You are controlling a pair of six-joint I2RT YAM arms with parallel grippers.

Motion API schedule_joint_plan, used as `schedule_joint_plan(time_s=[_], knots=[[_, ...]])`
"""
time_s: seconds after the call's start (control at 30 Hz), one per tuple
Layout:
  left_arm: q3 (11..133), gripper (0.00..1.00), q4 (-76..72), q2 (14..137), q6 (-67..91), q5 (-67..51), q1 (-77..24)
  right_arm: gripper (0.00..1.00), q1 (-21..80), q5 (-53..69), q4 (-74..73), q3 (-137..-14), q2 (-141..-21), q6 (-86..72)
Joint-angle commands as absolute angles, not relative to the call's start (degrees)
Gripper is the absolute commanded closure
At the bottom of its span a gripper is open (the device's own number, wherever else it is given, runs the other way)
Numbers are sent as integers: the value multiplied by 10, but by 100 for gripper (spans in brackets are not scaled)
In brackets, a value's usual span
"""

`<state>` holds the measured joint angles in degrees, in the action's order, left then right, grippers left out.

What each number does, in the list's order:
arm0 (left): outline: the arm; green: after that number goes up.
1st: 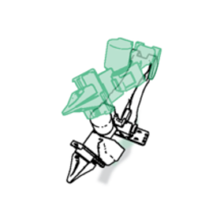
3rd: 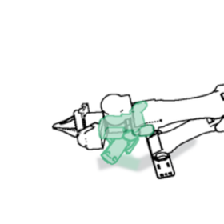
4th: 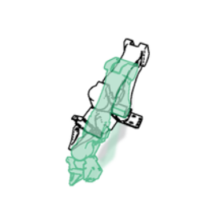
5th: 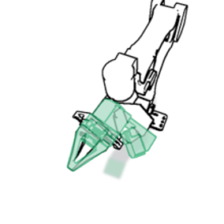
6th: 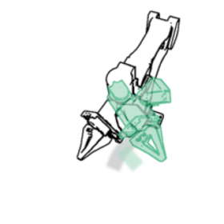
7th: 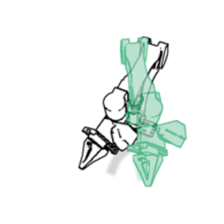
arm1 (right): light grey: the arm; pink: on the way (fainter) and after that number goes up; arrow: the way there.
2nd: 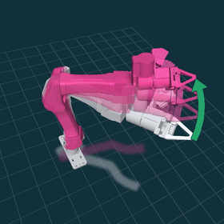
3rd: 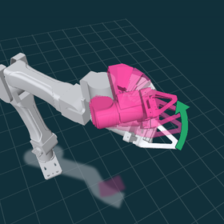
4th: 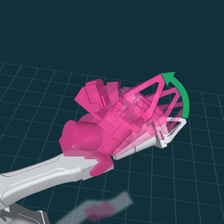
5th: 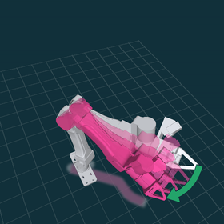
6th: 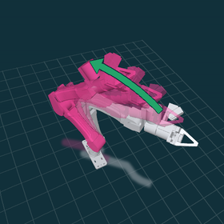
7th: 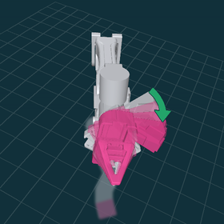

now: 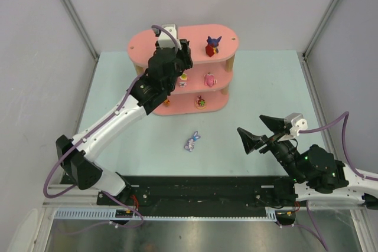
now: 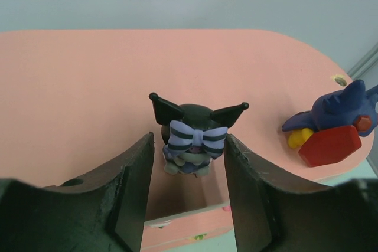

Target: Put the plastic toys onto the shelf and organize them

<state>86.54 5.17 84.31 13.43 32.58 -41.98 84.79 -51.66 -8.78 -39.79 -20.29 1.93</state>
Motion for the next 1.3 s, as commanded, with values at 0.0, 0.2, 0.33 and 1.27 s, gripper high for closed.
schedule_joint_plan(time_s=[0.0, 0.2, 0.33, 1.27], knots=[[860, 43, 36, 818, 123, 319, -419, 0, 852, -520, -83, -409, -204, 17], [858, 38, 33, 812, 121, 320, -420, 0, 851, -521, -83, -409, -205, 18], [852, 28, 28, 802, 120, 323, -420, 0, 851, -521, -83, -409, -205, 17], [460, 0, 156, 368, 278, 355, -504, 0, 652, -277, -60, -399, -502, -289]])
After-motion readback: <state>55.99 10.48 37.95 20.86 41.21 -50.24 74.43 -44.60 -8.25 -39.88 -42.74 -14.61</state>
